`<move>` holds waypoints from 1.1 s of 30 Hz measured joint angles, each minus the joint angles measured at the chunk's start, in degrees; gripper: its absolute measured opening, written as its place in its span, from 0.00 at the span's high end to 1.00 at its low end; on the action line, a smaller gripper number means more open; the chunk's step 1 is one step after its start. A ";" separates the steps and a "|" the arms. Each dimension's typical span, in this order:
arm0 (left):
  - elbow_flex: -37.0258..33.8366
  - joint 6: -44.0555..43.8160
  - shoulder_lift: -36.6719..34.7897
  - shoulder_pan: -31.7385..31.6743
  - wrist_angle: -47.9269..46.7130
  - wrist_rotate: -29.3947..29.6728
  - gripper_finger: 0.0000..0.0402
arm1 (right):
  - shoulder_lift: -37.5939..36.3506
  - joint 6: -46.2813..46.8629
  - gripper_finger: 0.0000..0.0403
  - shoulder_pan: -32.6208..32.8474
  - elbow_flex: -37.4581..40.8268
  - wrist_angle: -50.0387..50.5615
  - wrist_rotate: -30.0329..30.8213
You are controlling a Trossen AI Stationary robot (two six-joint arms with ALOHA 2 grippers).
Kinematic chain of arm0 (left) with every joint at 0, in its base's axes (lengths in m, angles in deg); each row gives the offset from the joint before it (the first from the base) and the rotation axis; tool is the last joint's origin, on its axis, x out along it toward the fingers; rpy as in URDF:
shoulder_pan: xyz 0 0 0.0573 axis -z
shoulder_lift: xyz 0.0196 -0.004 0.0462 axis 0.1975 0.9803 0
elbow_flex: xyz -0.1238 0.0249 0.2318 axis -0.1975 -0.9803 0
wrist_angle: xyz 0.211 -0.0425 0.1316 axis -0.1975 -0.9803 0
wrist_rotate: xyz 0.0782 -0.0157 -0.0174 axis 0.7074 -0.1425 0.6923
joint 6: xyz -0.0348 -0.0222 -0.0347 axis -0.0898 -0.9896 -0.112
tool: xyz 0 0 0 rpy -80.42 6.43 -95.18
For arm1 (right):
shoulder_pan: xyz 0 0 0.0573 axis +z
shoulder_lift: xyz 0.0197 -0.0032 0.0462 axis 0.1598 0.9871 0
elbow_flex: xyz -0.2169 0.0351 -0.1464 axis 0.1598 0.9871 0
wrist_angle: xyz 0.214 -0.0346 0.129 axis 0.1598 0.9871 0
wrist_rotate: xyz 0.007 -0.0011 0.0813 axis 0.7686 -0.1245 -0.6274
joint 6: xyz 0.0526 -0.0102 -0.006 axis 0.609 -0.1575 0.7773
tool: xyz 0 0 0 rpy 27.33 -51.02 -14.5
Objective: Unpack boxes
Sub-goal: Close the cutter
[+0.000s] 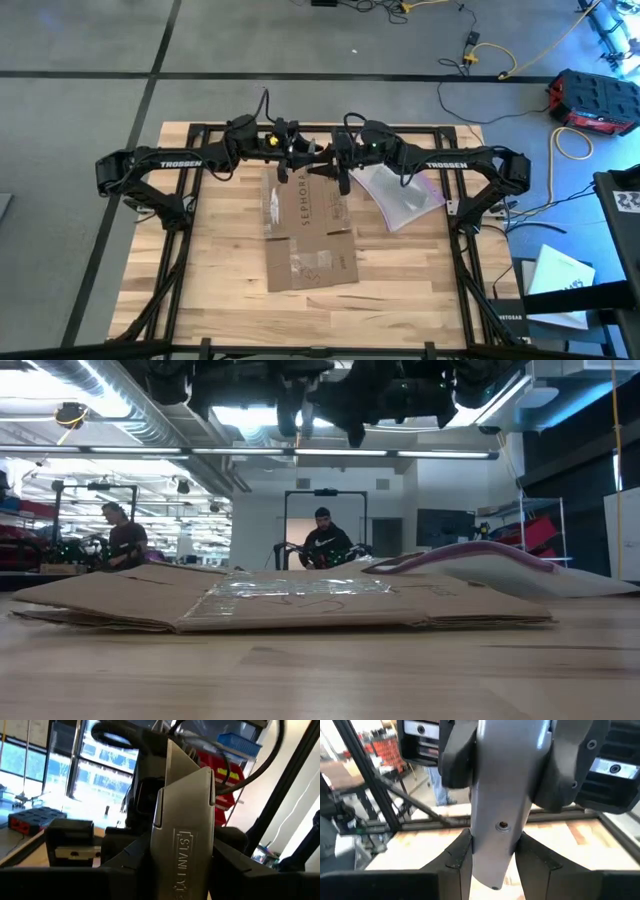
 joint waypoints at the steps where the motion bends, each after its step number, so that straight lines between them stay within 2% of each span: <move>1: -0.32 0.30 0.05 0.12 -0.33 0.02 0.69 | 0.00 -0.80 0.75 0.02 0.00 1.43 0.07; 14: -1.89 5.23 1.86 1.00 -1.08 0.45 0.69 | 0.07 -5.84 0.76 0.11 -0.02 7.35 1.30; 33: -1.89 5.56 3.27 1.03 0.82 0.43 0.68 | -1.30 -6.64 0.76 0.11 0.00 9.55 2.42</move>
